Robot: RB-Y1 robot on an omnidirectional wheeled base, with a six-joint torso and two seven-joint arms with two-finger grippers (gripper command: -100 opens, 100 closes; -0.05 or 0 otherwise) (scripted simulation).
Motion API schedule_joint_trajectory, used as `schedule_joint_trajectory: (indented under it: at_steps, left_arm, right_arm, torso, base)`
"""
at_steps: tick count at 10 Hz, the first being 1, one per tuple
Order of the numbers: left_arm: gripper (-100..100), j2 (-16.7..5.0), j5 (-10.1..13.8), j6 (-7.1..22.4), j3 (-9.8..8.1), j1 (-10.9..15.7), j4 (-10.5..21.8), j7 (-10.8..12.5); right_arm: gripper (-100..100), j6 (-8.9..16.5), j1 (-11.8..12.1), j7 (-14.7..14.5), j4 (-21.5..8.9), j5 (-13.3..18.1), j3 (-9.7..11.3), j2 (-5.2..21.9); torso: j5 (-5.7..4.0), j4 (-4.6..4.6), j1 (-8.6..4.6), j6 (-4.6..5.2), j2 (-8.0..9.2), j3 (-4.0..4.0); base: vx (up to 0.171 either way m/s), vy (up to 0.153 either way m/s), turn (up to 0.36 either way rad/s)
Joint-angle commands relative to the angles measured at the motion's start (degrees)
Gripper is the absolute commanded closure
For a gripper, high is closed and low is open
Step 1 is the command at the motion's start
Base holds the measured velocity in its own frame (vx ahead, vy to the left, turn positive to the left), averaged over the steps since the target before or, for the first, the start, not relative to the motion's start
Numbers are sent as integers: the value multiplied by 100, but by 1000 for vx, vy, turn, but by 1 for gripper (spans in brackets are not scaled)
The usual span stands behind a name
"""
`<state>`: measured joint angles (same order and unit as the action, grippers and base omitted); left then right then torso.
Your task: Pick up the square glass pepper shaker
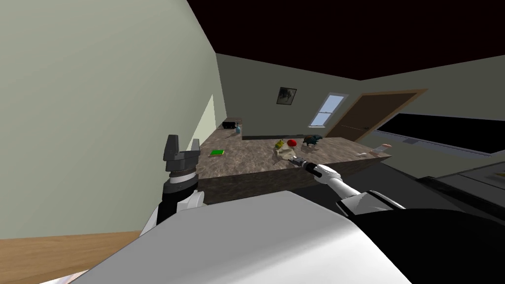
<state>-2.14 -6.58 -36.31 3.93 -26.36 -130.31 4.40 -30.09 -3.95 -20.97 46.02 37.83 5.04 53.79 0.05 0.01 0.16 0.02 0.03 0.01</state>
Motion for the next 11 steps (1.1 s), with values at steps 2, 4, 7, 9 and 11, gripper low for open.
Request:
schedule_joint_trajectory:
  at_steps: [2, 4, 7, 9, 11]
  left_arm:
    - [0, 0, 0, 0, 0, 0, 0, 0]
    - [0, 0, 0, 0, -1, -1, 0, 0]
    - [0, 0, 0, 0, 0, -1, 0, 0]
    - [0, 0, 0, 0, 0, 0, 0, 0]
    - [0, 0, 0, 0, 0, 0, 0, 0]
  right_arm:
    - [-100, -89, -144, 3, -348, 20, 8, -2]
    - [-100, -452, -626, 3, -814, 193, 115, -39]
    - [-100, -815, -1109, 4, -1452, 365, 221, -76]
    - [-100, -777, -1058, 18, -1422, 360, 220, -74]
    - [100, -789, -1068, 14, -1443, 361, 221, -76]
  torso:
    - [-1, 0, -7, 1, 2, 1]
    - [-3, 0, -8, 5, 3, 2]
    - [-1, -1, -1, 3, -3, -2]
    - [-1, 0, -6, 0, 2, 1]
    - [-4, 1, -17, 1, 4, 2]
  base:
    - [1, 16, 18]
    - [6, 41, -143]
    - [12, 45, -77]
    - [1, 17, 3]
    - [0, 0, 0]
